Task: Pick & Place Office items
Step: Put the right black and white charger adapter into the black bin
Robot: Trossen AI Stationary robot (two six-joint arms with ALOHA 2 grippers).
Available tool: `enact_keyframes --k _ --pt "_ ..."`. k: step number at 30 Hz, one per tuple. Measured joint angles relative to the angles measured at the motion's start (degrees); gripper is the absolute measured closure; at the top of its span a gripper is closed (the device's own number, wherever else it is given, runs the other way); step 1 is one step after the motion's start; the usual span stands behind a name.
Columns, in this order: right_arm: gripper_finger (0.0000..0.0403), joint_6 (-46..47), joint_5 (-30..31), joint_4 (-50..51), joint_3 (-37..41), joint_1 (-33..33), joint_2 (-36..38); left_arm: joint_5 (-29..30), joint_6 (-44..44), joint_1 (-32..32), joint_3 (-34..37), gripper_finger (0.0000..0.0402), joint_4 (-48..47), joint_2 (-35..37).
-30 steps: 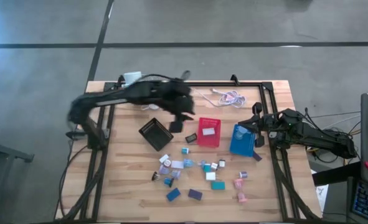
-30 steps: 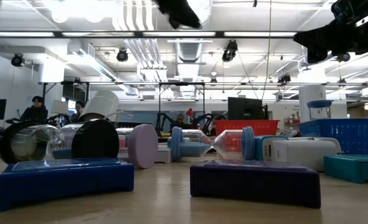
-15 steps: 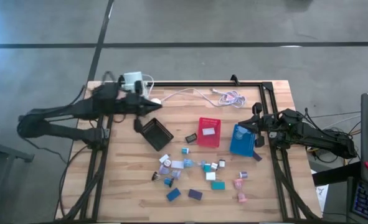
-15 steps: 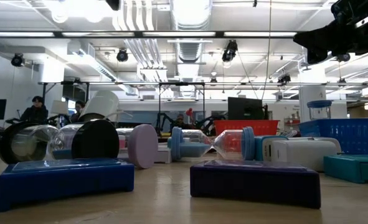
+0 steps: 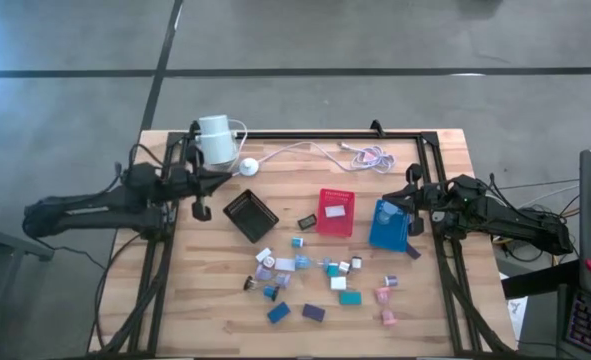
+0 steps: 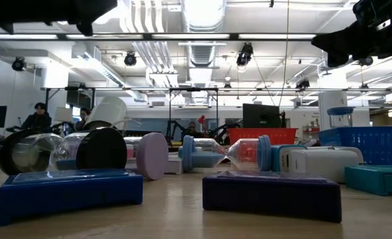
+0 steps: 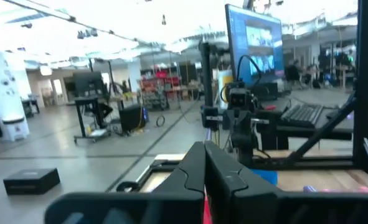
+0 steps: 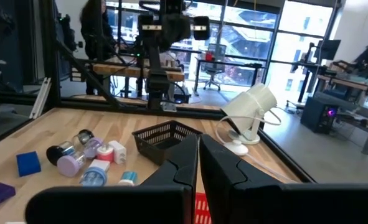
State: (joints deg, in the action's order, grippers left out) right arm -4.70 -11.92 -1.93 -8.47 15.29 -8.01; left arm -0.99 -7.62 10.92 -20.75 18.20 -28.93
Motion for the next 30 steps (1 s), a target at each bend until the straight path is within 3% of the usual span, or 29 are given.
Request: enact_keyframes --k 8,23,30 --pt "0.039 -1.1 0.0 0.0 0.0 0.0 0.0 0.0 1.3 0.0 9.1 0.0399 8.4 0.5" --pt "0.039 -2.5 0.1 -3.0 0.0 0.0 0.0 0.0 0.7 0.3 15.0 0.0397 8.9 0.8" --pt "0.039 -3.3 0.1 -3.0 0.0 0.0 0.0 0.0 -0.1 1.8 17.9 0.0397 13.9 0.9"
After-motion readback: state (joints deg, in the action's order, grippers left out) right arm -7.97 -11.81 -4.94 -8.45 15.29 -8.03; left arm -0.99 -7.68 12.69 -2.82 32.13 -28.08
